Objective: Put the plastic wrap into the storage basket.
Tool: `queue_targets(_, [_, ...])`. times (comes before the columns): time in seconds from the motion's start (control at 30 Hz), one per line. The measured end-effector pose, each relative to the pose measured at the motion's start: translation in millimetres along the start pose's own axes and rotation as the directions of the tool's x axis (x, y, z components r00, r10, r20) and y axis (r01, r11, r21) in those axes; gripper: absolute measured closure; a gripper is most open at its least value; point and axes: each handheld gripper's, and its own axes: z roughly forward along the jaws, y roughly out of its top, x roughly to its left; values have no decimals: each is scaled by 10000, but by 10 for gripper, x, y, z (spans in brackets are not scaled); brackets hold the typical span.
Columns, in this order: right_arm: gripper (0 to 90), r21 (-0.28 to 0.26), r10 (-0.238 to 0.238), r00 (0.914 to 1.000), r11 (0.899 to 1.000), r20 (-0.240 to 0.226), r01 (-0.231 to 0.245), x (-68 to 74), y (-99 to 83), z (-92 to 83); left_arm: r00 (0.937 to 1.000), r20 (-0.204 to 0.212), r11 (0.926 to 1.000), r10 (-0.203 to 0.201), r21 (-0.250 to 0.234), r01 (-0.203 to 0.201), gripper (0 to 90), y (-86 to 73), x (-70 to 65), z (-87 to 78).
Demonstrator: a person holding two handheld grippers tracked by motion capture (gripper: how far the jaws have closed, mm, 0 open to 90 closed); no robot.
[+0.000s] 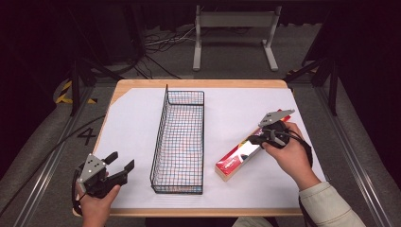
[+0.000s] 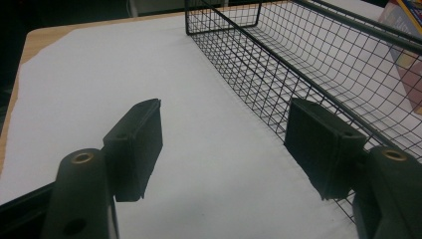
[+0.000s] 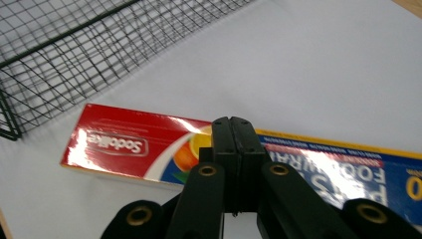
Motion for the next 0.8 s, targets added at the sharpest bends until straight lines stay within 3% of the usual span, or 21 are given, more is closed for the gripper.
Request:
queue_targets(0.47, [900,335,-857,9915,9954,-976,894,376,334,379,10000,-51,10000,-55,-18,55,316,-7,16,-1])
queue_targets(0.8, [900,806,-1088,9839,9894,-1415,1209,560,373,668,10000,-57,10000,-64,-34,63,317,-9,18,-3])
